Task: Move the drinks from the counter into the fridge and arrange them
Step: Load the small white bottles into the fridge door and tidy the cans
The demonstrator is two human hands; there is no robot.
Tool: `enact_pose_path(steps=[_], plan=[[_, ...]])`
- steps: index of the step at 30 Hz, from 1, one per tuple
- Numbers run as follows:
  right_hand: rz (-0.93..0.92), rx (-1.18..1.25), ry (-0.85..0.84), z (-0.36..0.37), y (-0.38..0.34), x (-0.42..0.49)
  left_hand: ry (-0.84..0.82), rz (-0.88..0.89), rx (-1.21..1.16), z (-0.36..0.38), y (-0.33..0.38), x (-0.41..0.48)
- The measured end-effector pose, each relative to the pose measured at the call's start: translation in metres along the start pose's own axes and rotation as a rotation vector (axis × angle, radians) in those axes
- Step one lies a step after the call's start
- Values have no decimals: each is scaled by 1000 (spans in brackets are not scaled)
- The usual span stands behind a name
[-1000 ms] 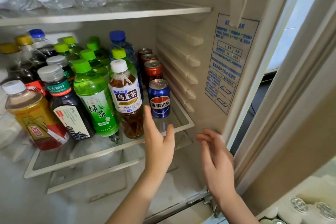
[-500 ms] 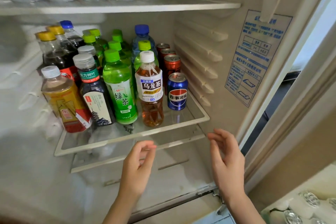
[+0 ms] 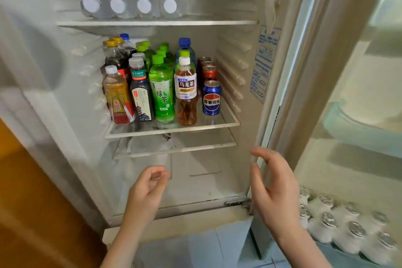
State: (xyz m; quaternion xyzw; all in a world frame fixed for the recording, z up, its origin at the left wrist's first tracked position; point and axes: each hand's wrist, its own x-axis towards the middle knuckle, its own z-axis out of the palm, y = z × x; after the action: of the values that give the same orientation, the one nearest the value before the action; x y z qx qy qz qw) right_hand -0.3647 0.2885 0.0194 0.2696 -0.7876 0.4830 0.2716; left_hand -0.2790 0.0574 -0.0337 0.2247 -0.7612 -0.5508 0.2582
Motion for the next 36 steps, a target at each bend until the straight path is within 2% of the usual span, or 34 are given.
enact_pose_path(steps=[6, 11, 13, 15, 21, 27, 36], plan=[[-75, -79, 57, -98, 9, -58, -15, 55, 130, 10, 30, -92], [-220, -302, 331, -163, 9, -41, -17, 76, 183, 10, 54, -160], [-270, -363, 378, -180, 12, -25, -9, 88, 209, 9, 62, -176], [-266, -439, 338, -191, 16, -13, 1, 117, 237, 7, 72, -185], [-118, -678, 82, -208, 35, 8, -5, 198, 267, 9, 98, -188], [-98, -705, 117, -212, 25, 16, -25, 231, 305, 6, 97, -191], [-6, -819, 5, -202, -3, -5, 6, 173, 252, -43, 80, -213]])
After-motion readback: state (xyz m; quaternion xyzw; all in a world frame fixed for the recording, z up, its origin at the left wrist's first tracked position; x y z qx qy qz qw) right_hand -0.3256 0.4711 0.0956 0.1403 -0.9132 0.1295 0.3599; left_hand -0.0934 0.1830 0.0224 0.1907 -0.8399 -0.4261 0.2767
